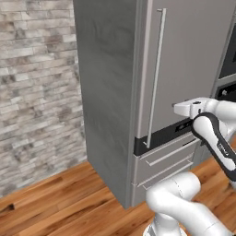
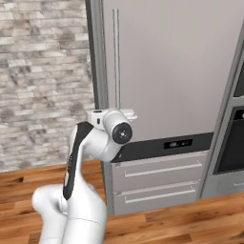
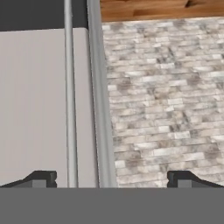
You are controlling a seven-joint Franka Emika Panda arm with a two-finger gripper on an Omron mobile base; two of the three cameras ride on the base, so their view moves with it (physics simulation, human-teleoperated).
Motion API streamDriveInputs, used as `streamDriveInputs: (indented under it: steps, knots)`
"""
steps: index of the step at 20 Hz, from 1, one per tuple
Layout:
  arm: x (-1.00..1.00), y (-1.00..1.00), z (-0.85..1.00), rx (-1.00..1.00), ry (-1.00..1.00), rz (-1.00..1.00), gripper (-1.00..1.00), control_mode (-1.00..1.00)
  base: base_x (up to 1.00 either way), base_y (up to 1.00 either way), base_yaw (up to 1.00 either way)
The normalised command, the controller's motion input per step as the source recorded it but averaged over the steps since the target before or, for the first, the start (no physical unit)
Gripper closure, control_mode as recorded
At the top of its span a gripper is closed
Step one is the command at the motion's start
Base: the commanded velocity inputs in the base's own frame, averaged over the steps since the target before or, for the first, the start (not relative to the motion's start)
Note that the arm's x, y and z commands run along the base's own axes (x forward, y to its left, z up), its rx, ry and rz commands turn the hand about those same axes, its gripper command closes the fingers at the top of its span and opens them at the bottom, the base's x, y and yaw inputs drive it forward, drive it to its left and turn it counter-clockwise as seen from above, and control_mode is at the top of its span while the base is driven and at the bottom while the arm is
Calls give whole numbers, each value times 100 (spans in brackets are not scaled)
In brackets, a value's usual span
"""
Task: Place one of the steaks on the plate and the other in the bowl. Then place the bowl in the fridge.
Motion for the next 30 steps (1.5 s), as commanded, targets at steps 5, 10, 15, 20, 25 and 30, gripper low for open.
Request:
streamDriveInputs:
  steps: [5, 10, 15, 20, 25, 30]
  knots:
    - [32, 0, -30, 0, -7, 1, -100, -100, 0, 0, 0]
    - [40, 0, -35, 0, -6, 3, -100, -100, 0, 0, 0]
    - [39, 1, -33, 0, -5, 3, -100, -100, 0, 0, 0]
    - [49, 0, -19, 0, -6, 3, -100, -100, 0, 0, 0]
    - [55, 0, -11, 0, -5, 2, -100, -100, 0, 0, 0]
    - [58, 0, -15, 0, 0, 2, -100, -100, 0, 0, 0]
